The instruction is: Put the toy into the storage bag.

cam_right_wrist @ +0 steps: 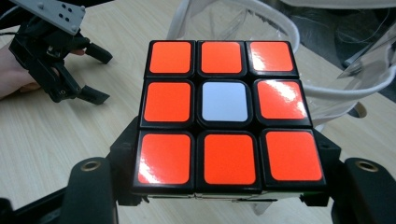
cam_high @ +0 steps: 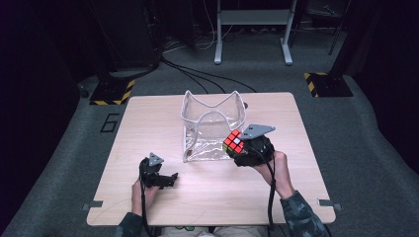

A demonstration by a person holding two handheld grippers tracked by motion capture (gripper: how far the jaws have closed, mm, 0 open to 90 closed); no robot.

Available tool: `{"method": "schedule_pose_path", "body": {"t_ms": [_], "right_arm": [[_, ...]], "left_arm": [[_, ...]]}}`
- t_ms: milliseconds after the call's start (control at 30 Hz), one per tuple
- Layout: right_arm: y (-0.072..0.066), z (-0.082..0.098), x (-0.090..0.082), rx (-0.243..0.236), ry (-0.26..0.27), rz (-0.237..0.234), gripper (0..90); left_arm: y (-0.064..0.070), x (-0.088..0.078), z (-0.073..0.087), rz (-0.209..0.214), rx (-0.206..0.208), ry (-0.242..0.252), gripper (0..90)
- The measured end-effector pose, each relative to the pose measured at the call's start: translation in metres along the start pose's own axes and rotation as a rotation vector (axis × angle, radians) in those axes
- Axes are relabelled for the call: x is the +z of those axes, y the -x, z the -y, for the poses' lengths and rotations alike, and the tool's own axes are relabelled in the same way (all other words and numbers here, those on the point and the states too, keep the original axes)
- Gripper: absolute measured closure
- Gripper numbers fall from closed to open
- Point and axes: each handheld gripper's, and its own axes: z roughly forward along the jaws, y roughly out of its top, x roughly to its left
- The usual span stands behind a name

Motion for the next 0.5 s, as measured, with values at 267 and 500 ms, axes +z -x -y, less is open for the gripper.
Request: {"method": "schedule_pose_path", "body": {"t_ms": [267,500], "right_arm": [[0.005,-0.012,-0.008,-0.022,0.005,0.026,33.1],[0.009,-0.021,-0.012,-0.041,0.007,0.038,33.1]], "left_arm": [[0.000,0.000,0.000,0.004,-0.003,0.000,0.5],[0.000,0.000,0.000,0.003,0.000,-0.001,0.6]]}}
